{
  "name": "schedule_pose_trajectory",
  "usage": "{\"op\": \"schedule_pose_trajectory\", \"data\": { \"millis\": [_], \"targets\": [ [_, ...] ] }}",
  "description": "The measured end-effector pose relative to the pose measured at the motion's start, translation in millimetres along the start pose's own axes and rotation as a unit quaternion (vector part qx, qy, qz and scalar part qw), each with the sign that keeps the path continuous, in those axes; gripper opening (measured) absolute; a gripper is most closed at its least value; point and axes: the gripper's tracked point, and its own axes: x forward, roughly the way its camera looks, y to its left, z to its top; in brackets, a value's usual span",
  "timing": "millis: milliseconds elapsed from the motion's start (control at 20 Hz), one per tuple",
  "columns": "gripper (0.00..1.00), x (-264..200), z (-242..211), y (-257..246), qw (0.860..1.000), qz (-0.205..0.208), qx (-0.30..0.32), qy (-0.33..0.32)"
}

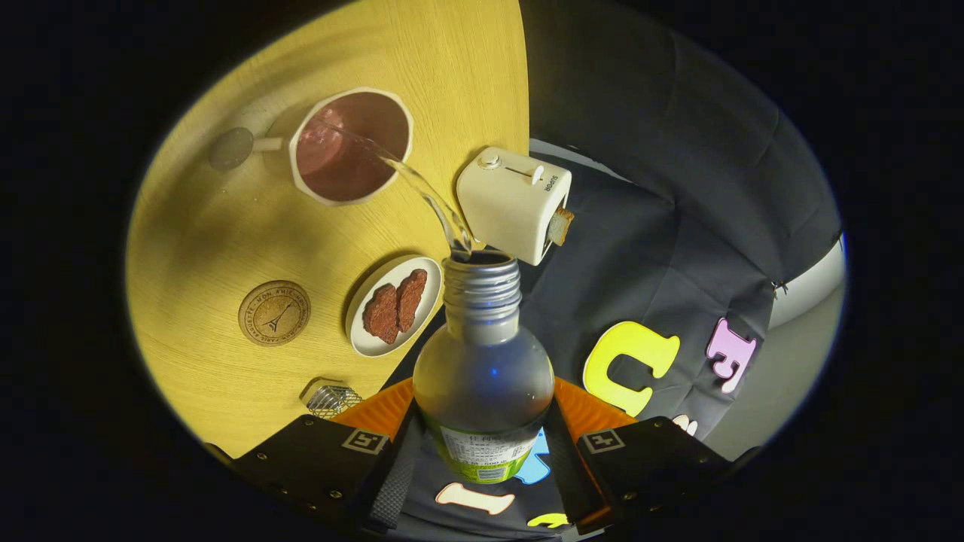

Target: Take the bottle from table, then pour the juice into the cup, finally place the bottle on the coaster

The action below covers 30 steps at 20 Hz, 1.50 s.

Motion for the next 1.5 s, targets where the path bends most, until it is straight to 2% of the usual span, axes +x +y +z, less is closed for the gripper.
{"op": "schedule_pose_trajectory", "data": {
  "millis": [1500],
  "targets": [
    [0.78, 6, 16, 18, 0.997, 0.043, -0.054, 0.032]
  ]
}}
